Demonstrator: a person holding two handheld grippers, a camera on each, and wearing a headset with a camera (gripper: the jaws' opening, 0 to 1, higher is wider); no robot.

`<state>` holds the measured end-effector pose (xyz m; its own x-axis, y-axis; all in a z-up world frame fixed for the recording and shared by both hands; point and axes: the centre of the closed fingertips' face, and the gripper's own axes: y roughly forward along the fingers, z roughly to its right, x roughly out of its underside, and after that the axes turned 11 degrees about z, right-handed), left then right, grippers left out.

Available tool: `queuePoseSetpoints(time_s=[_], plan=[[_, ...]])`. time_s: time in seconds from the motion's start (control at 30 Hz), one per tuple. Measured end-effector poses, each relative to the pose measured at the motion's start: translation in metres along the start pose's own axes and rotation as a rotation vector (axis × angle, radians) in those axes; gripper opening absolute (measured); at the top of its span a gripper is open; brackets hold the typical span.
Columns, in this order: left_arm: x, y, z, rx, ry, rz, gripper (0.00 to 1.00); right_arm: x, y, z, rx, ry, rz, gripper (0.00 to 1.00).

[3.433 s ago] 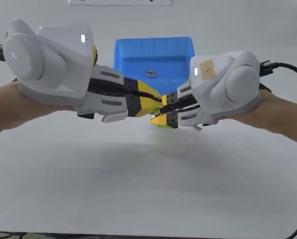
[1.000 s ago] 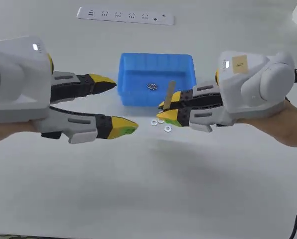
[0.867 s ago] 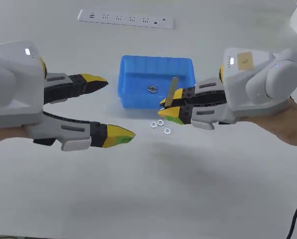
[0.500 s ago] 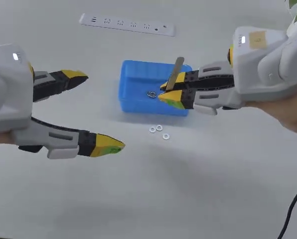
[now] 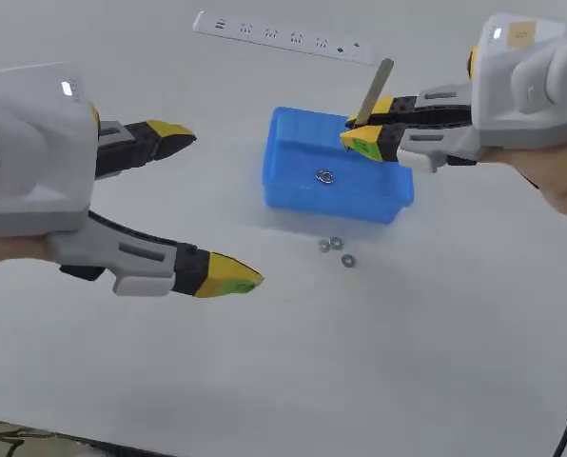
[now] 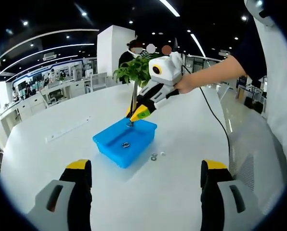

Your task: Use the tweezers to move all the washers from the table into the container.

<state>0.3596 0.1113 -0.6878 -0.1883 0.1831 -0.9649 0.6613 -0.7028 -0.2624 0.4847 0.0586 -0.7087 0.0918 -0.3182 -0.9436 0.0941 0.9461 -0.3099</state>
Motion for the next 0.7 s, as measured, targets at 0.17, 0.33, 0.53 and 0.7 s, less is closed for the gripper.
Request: queuePoseSetpoints(time_s=[0.17,0.33,0.53,0.7], plan=[[0.007,-0.009,-0.004,-0.032,-0.016,-0.014,0.99,0.022,0.014,0.002,0.001,0.034,-0.028,0.09],[0.015,-0.015,-0.003,-0.038,-0.054,-0.028,0.99,0.039,0.019,0.000,0.005,0.064,-0.049,0.09],[0.018,-0.014,0.000,-0.043,-0.060,-0.030,0.99,0.045,0.017,0.000,0.011,0.076,-0.060,0.09],[0.018,-0.010,0.006,-0.032,-0.058,-0.047,0.99,0.045,0.018,-0.001,0.002,0.080,-0.059,0.10]])
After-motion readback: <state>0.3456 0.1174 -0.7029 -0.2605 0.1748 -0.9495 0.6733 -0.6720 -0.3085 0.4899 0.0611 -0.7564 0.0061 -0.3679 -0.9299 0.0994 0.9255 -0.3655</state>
